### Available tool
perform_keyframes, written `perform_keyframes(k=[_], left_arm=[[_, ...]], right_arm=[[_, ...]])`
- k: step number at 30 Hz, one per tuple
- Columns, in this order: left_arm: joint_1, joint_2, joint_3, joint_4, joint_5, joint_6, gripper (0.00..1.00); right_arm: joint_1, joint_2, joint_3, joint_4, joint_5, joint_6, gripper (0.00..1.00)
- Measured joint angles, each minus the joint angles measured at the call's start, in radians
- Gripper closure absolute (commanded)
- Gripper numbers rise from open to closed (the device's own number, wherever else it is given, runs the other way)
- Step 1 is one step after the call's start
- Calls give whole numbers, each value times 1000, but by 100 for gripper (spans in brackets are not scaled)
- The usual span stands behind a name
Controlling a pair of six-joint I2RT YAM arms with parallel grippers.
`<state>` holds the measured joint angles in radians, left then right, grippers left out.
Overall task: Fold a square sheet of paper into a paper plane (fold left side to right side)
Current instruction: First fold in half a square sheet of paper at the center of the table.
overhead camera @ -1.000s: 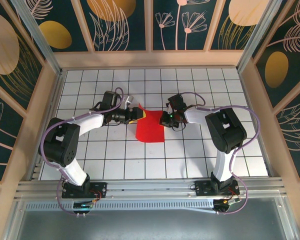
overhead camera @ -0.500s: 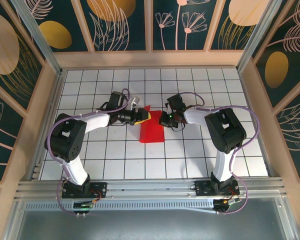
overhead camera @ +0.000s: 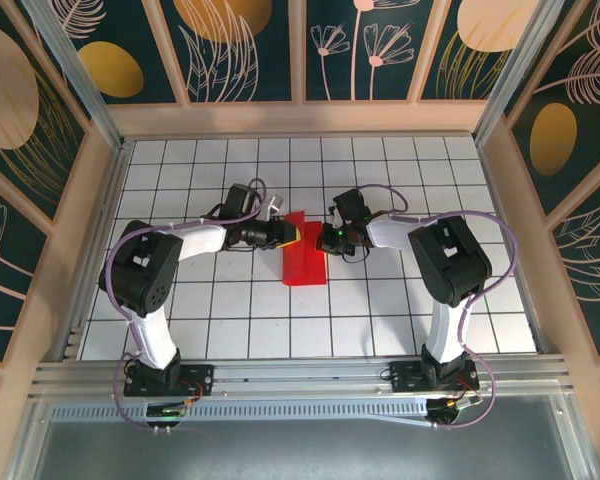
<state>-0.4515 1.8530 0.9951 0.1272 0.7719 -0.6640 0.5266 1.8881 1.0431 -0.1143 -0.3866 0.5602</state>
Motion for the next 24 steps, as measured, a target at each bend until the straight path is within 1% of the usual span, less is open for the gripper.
perform_keyframes(k=[2,7,12,17,24], left_arm=[[-6,3,0,-2,-7,5,85],[-9,5,2,-4,-22,7,95],[-13,9,5,-4,-30,8,99],[-15,11,6,-5,-38,8,100],[-20,11,8,-5,-48,8,100]], right_arm=[[0,0,0,1,-1,0,99],[2,0,0,3,-3,0,99],[5,-1,0,3,-3,0,98],[5,-32,0,3,4,4,87],[-10,-148,-38,37,6,4,68]])
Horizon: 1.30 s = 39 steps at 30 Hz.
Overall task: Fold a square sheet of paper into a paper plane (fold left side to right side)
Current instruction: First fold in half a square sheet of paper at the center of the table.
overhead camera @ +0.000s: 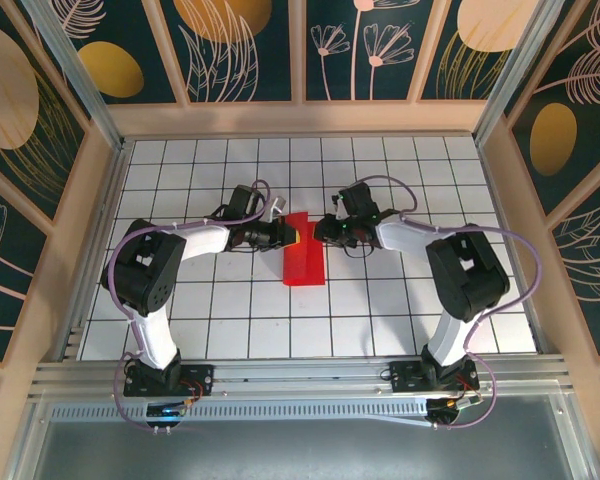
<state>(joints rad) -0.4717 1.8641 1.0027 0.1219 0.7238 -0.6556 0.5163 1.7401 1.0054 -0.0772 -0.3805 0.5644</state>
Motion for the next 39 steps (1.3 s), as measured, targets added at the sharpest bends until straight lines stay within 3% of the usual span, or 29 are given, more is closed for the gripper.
perform_keyframes(k=[4,6,15,26,31,34,39], left_arm=[[-2,0,0,-3,-1,0,100],[-2,0,0,-3,-3,0,100],[-2,0,0,-3,-6,0,100],[-7,0,0,-3,-8,0,100],[-8,0,0,-3,-9,0,100],[-8,0,0,-3,-15,0,97],[-8,-2,0,-10,-39,5,86]], right_arm=[[-33,-55,-76,79,-58,22,52],[-45,-63,-112,121,-100,27,48],[-24,-31,-164,290,-228,83,49],[11,70,-160,346,-259,127,66],[13,76,-143,359,-266,133,83],[14,76,-137,363,-268,134,99],[14,76,-132,349,-263,121,100]])
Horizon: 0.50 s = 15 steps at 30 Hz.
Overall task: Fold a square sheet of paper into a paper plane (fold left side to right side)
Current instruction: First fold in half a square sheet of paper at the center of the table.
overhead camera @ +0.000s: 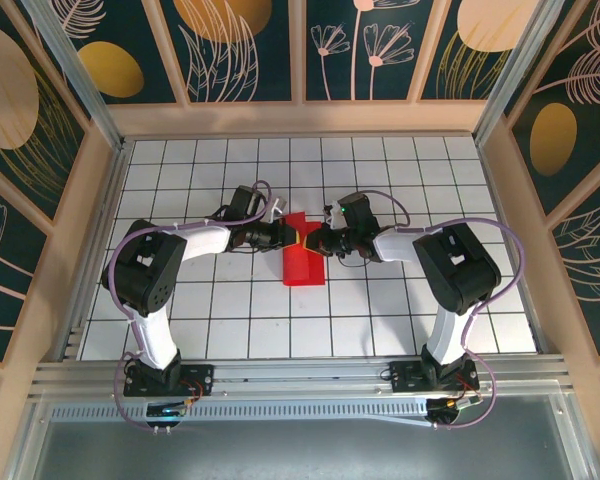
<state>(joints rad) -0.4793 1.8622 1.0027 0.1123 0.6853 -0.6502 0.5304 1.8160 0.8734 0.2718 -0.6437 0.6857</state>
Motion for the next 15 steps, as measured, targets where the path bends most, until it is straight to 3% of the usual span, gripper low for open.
perform_keyframes(k=[15], left_arm=[[0,-246,-59,-3,-286,19,48]], right_arm=[[0,0,15,-101,71,-25,100]])
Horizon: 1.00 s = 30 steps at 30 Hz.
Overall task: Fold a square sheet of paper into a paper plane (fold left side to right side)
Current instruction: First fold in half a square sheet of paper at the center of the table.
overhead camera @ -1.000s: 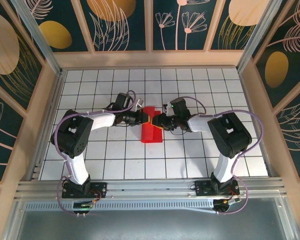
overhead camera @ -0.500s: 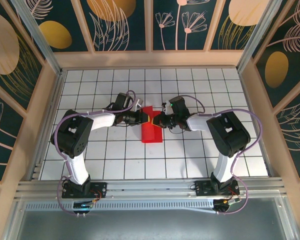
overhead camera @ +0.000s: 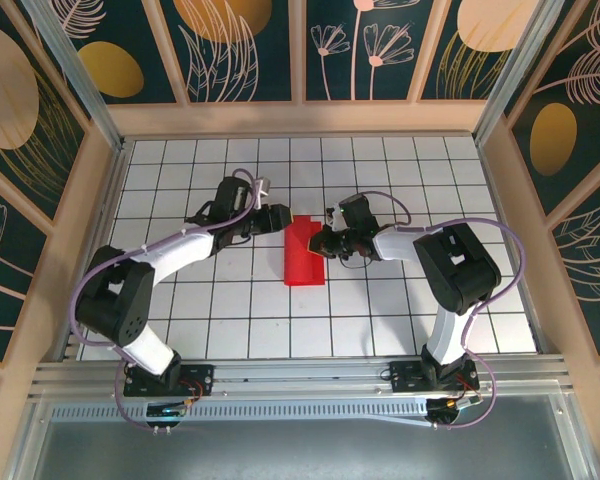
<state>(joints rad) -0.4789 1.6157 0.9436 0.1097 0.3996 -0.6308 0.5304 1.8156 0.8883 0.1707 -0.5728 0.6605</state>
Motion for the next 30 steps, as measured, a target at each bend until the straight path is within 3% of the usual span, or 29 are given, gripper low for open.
perform_keyframes(k=[7,30], left_arm=[[0,-31,-92,-6,-97,-9,42],[0,2,-151,22,-68,-79,33]], right_arm=[[0,-1,0,-29,25,0,100],[2,-1,10,-78,56,-8,100]])
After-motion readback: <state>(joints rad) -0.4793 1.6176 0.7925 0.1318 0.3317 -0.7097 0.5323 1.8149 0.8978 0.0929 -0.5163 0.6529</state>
